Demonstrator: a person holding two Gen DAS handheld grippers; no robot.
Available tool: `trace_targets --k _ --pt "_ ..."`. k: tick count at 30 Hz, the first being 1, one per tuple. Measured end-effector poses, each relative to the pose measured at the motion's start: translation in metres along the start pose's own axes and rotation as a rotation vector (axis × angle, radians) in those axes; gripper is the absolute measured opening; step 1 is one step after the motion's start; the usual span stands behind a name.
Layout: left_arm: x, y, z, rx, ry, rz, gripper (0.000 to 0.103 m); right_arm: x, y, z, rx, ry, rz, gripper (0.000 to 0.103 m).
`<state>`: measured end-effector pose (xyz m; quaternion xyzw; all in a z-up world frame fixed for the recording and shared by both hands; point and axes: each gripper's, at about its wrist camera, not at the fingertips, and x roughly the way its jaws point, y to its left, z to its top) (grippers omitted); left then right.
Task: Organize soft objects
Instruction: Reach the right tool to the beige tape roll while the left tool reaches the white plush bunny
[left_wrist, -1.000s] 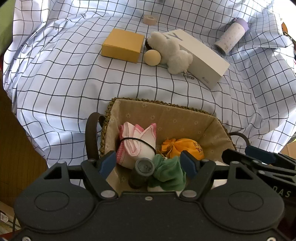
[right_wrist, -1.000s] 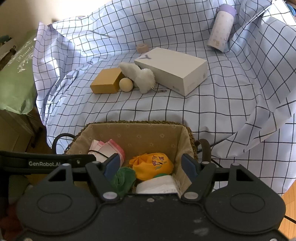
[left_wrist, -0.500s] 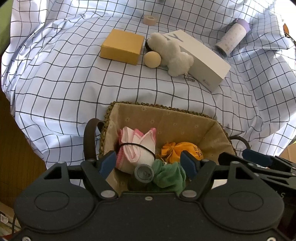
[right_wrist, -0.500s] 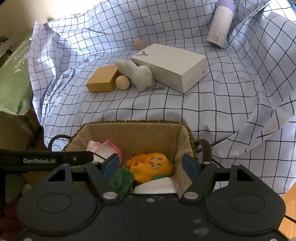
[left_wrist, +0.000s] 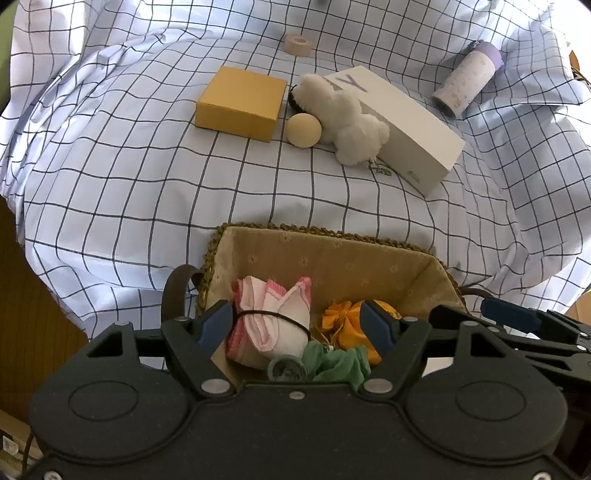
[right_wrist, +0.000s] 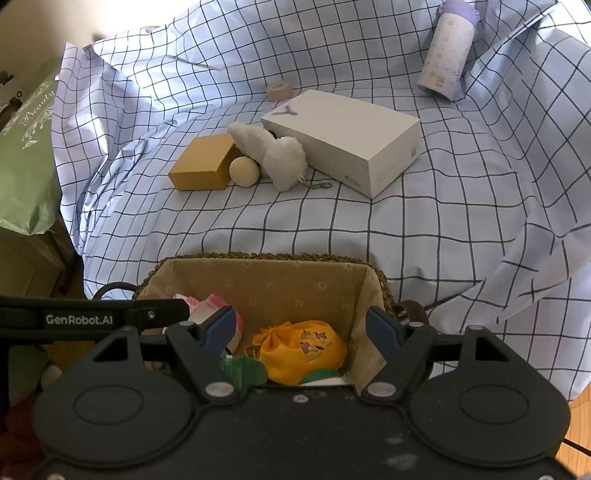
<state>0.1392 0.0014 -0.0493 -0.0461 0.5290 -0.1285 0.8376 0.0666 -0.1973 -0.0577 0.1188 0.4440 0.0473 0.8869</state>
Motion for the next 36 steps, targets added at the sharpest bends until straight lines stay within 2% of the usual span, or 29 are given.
trace_targets --k 15,25,36 --pt "0.012 0.005 0.034 0.021 -0.027 0.026 0.072 0.019 0.003 0.032 -0.015 -0.011 -0.007 0.077" --pt "0.023 0.012 0.077 0.029 -0.085 0.056 0.072 0.038 0.014 0.081 -0.068 -0.071 -0.026 0.077" --pt "0.044 0.023 0.117 0.017 -0.142 0.081 0.072 0.074 0.015 0.152 -0.069 -0.164 -0.066 0.077"
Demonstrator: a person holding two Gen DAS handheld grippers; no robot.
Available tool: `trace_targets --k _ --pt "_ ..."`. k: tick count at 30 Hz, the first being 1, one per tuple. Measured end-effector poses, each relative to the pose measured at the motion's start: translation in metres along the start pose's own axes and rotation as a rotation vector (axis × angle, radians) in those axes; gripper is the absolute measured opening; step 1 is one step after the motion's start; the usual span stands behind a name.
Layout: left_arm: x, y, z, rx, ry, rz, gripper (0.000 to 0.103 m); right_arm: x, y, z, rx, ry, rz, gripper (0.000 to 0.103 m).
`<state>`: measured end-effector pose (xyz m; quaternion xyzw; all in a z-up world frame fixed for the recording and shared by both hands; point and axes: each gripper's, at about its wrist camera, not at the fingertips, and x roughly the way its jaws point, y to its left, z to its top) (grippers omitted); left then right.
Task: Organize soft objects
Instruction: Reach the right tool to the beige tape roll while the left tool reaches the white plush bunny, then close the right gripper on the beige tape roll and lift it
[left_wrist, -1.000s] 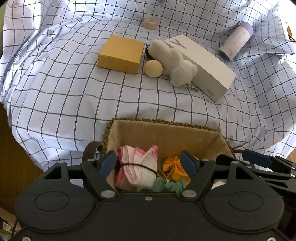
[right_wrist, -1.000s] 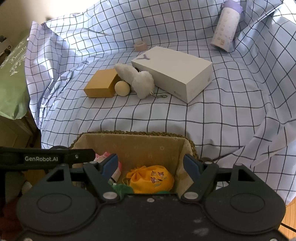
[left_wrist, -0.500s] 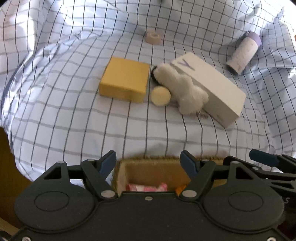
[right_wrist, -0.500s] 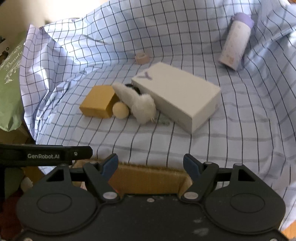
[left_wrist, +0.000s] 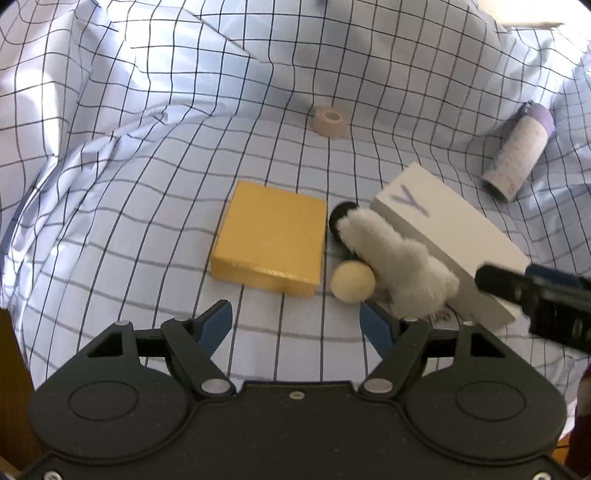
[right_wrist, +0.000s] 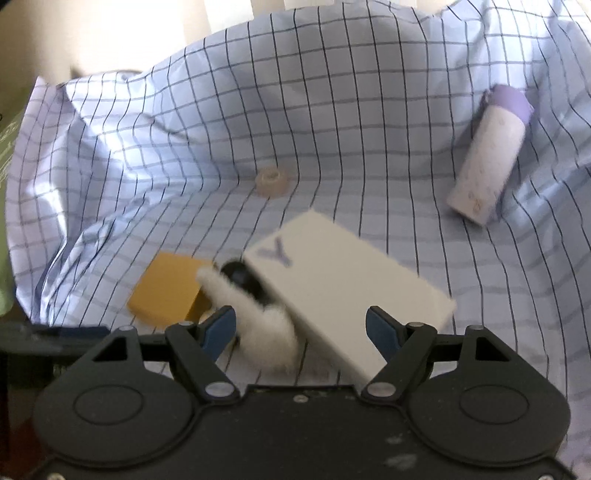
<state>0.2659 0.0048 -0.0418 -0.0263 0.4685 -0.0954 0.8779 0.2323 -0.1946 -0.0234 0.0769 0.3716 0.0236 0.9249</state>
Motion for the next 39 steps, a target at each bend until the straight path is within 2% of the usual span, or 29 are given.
trace_targets --k 8,12,18,24,32,35,39 --pt "0.015 -0.002 0.008 0.020 -0.022 0.022 0.072 0.056 0.011 0.049 -0.019 -0.034 -0.023 0.078" --pt "0.023 -0.001 0.007 0.020 -0.022 0.023 0.072 0.093 0.018 0.073 -0.018 -0.061 -0.002 0.083" --pt "0.029 0.003 0.006 0.016 -0.024 0.019 0.072 0.156 0.031 0.112 0.003 -0.050 0.030 0.083" --pt "0.028 0.008 0.008 0.003 -0.024 0.008 0.072 0.207 0.045 0.144 -0.024 0.011 0.013 0.083" --pt "0.025 0.005 0.006 -0.002 -0.022 0.000 0.072 0.257 0.051 0.156 -0.061 0.115 -0.044 0.082" --pt "0.024 0.002 0.005 0.004 -0.018 -0.003 0.072 0.269 0.051 0.161 -0.048 0.168 -0.041 0.078" --pt "0.021 -0.001 0.003 0.015 -0.014 0.000 0.072 0.275 0.053 0.164 -0.061 0.171 -0.068 0.073"
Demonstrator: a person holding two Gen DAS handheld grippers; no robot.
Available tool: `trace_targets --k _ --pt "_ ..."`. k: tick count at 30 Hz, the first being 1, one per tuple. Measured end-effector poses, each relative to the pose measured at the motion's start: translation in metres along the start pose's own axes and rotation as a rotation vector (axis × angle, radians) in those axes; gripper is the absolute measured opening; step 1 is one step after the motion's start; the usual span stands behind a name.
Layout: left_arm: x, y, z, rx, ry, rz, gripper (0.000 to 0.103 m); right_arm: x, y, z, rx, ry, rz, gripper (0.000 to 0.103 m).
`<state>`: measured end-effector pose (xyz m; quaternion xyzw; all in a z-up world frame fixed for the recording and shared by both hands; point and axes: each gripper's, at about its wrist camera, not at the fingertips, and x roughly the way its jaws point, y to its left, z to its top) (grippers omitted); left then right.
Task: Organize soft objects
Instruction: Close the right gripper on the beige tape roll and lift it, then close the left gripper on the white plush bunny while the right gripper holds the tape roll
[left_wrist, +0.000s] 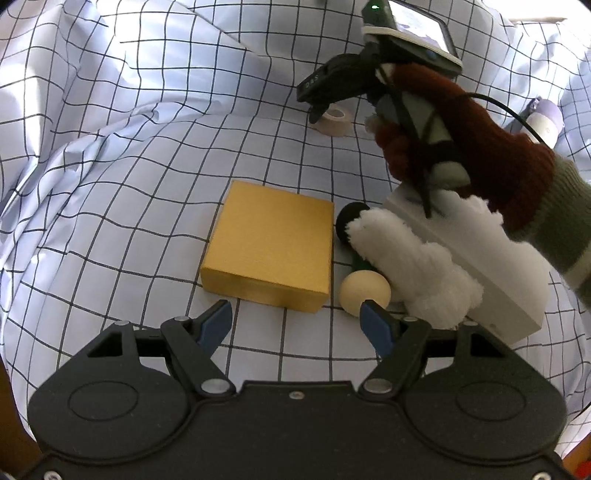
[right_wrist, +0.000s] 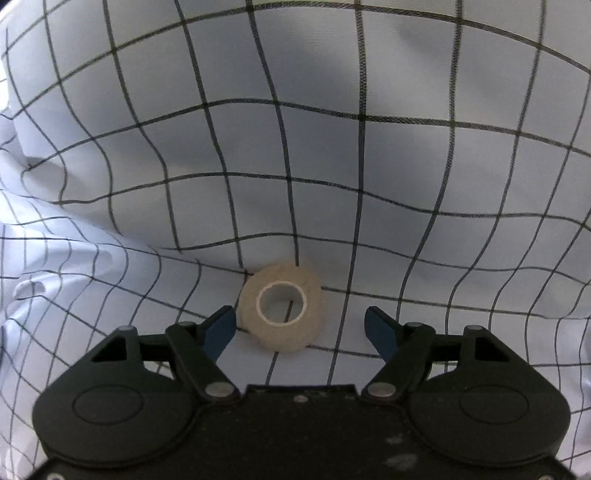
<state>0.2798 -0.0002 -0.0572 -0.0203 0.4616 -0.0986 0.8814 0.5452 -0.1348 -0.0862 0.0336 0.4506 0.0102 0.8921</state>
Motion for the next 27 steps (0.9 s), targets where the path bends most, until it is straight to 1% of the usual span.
trace_targets --k 1,2,3,4,7,9,12,15,18,21,24,27 --pt "-0.001 -0.001 -0.001 0.001 0.000 0.000 0.072 0.002 0.001 0.000 -0.005 0.008 -0.001 0.065" --pt "-0.002 -0.001 -0.001 0.001 -0.001 0.002 0.072 0.004 0.003 0.000 -0.010 0.013 -0.001 0.060" --pt "-0.003 -0.002 -0.001 0.001 -0.002 0.004 0.072 0.005 0.004 0.000 -0.016 0.018 0.007 0.050" --pt "-0.004 -0.003 -0.001 0.002 -0.002 0.005 0.072 0.005 0.006 -0.001 -0.025 0.017 0.010 0.048" --pt "-0.006 -0.005 -0.002 0.001 -0.004 0.012 0.072 0.001 0.008 -0.003 -0.023 -0.007 0.004 0.048" --pt "-0.008 -0.006 -0.002 0.003 -0.007 0.020 0.072 -0.010 0.005 -0.006 0.002 -0.037 0.028 0.048" --pt "-0.010 -0.007 -0.003 0.000 -0.005 0.031 0.072 -0.037 -0.009 -0.011 0.065 -0.080 0.081 0.048" --pt "-0.012 -0.008 -0.003 -0.006 -0.005 0.025 0.072 -0.070 -0.025 -0.022 0.106 -0.126 0.121 0.048" --pt "-0.016 -0.011 -0.001 -0.006 -0.013 0.014 0.072 -0.106 -0.042 -0.040 0.130 -0.171 0.135 0.048" --pt "-0.019 -0.016 0.001 0.000 -0.016 0.000 0.072 -0.141 -0.053 -0.064 0.141 -0.217 0.142 0.048" --pt "-0.019 -0.023 0.003 0.011 -0.015 -0.013 0.072 -0.169 -0.072 -0.094 0.161 -0.247 0.133 0.048" --pt "-0.016 -0.031 0.005 0.022 -0.009 -0.025 0.072 -0.197 -0.091 -0.130 0.188 -0.268 0.096 0.048"
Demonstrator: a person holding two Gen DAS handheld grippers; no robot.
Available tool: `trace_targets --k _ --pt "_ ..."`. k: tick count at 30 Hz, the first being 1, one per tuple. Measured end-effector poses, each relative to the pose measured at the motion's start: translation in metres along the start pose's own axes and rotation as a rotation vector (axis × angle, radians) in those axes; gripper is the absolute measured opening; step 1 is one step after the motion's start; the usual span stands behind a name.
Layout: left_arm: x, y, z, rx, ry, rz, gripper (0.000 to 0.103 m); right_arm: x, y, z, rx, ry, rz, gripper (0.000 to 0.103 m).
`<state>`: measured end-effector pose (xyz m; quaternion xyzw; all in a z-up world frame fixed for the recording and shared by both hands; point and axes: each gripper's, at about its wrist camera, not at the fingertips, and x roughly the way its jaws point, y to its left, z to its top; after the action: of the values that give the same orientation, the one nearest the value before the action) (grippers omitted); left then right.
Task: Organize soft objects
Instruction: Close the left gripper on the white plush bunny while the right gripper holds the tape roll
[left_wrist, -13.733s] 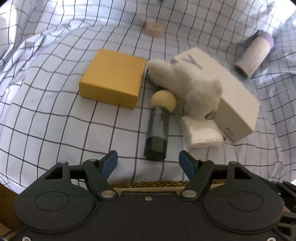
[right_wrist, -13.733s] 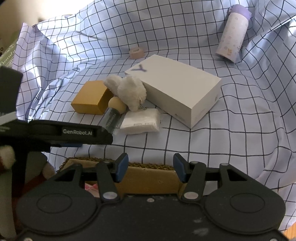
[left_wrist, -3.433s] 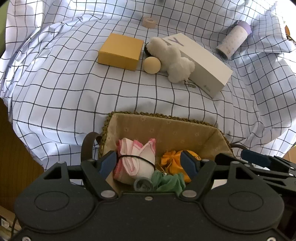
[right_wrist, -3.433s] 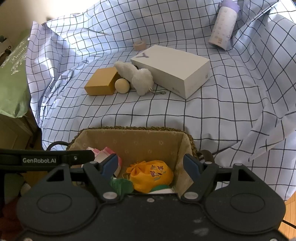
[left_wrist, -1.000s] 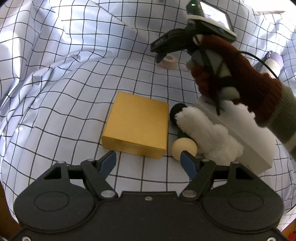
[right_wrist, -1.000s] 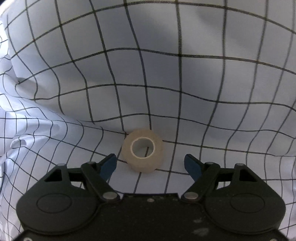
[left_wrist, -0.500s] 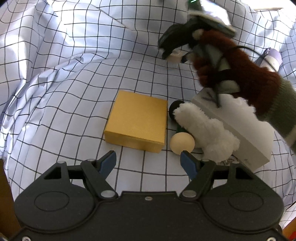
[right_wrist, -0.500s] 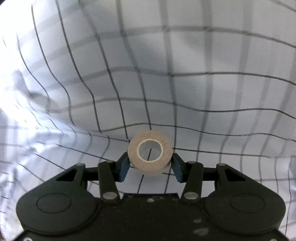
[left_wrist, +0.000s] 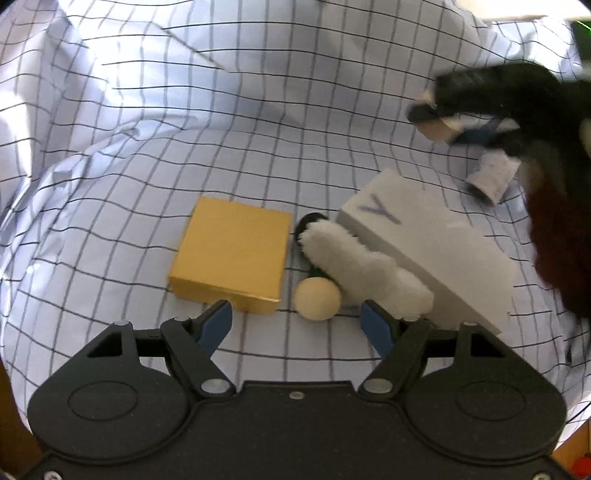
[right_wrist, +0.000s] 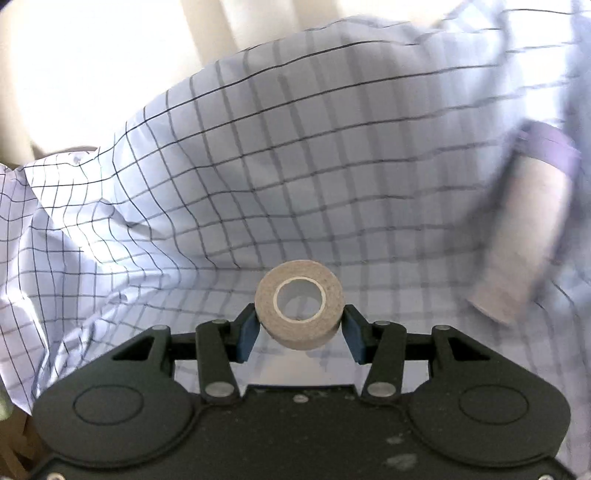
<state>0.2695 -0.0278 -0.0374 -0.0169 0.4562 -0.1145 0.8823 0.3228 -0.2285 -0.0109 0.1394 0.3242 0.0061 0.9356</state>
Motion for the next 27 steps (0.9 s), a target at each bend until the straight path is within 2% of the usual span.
trace_targets --k 2,4,10,15,19,27 --pt "0.002 -0.005 0.001 0.001 0.005 -0.010 0.073 -0.016 -0.007 -0.018 -0.003 -0.008 -0.038 0.048" --pt "0.006 -0.010 0.004 0.003 0.006 -0.018 0.081 -0.035 -0.014 -0.036 -0.002 -0.012 -0.077 0.048" --pt "0.017 -0.024 0.016 0.001 -0.017 0.006 0.081 -0.068 -0.020 -0.075 0.014 -0.018 -0.113 0.048" --pt "0.031 -0.031 0.027 -0.005 -0.008 0.036 0.081 -0.091 -0.019 -0.095 0.003 -0.017 -0.100 0.048" --pt "0.039 -0.034 0.023 0.027 0.024 0.107 0.084 -0.097 -0.014 -0.101 -0.003 -0.009 -0.085 0.048" --pt "0.019 -0.027 0.000 0.101 0.024 0.194 0.083 -0.106 -0.009 -0.113 -0.006 0.010 -0.061 0.048"
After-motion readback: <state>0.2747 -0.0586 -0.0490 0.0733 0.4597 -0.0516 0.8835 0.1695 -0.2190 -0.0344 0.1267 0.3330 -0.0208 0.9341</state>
